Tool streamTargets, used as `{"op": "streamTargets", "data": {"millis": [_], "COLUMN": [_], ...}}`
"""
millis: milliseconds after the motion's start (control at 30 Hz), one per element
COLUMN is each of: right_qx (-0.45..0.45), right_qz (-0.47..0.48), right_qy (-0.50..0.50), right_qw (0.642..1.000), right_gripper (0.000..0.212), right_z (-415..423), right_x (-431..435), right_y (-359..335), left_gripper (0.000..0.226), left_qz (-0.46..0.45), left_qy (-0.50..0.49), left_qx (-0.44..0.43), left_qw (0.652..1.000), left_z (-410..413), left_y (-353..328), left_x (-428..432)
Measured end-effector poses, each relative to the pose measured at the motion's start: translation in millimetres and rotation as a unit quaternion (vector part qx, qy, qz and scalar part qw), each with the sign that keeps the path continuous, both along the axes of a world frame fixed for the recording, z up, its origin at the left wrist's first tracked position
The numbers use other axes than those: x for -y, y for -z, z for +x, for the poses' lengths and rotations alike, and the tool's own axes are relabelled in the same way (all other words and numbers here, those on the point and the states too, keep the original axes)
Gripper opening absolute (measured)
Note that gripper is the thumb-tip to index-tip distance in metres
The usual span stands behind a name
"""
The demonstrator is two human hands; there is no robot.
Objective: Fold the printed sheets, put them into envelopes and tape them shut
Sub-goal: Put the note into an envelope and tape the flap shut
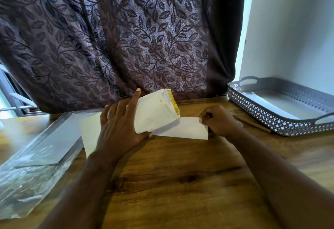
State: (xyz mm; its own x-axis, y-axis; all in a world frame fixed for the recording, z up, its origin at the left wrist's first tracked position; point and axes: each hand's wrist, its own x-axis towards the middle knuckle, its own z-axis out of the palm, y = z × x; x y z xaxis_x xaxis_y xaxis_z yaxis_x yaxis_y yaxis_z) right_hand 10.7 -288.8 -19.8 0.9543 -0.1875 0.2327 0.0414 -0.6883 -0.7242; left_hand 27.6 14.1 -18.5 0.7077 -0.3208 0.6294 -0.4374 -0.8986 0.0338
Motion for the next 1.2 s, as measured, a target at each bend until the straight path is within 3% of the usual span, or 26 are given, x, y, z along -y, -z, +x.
{"op": "streamTargets", "data": {"millis": [100,200,300,400,933,1100,1200], "right_qx": [0.074,0.177,0.277,0.317,0.286,0.189,0.145], "right_qz": [-0.027,0.027,0.107,0.189,0.126,0.242,0.250], "right_qy": [0.057,0.121,0.198,0.232,0.068,-0.071,-0.136], "right_qw": [0.995,0.976,0.934,0.900,0.948,0.949,0.947], "right_gripper": [0.010,0.017,0.016,0.014,0.014,0.033,0.049], "right_z": [-2,-6,-10,-13,-17,-22,-20], "right_x": [7,19,32,39,28,0,-12], "right_y": [-6,-13,-19,-25,-21,-24,-23], "left_gripper": [0.131,0.132,0.135,0.135,0.136,0.136,0.135], "left_qz": [-0.007,-0.016,-0.018,-0.016,-0.006,0.027,0.023], "left_qy": [-0.003,-0.009,-0.020,-0.024,-0.018,0.014,0.018], "left_qx": [-0.002,-0.001,-0.003,-0.006,-0.037,-0.028,-0.028], "left_qw": [1.000,1.000,1.000,1.000,0.999,0.999,0.999], "left_z": [1,1,2,4,5,3,1], "left_y": [-1,-1,0,0,4,9,10], "left_x": [0,-1,-3,-2,-2,10,13]}}
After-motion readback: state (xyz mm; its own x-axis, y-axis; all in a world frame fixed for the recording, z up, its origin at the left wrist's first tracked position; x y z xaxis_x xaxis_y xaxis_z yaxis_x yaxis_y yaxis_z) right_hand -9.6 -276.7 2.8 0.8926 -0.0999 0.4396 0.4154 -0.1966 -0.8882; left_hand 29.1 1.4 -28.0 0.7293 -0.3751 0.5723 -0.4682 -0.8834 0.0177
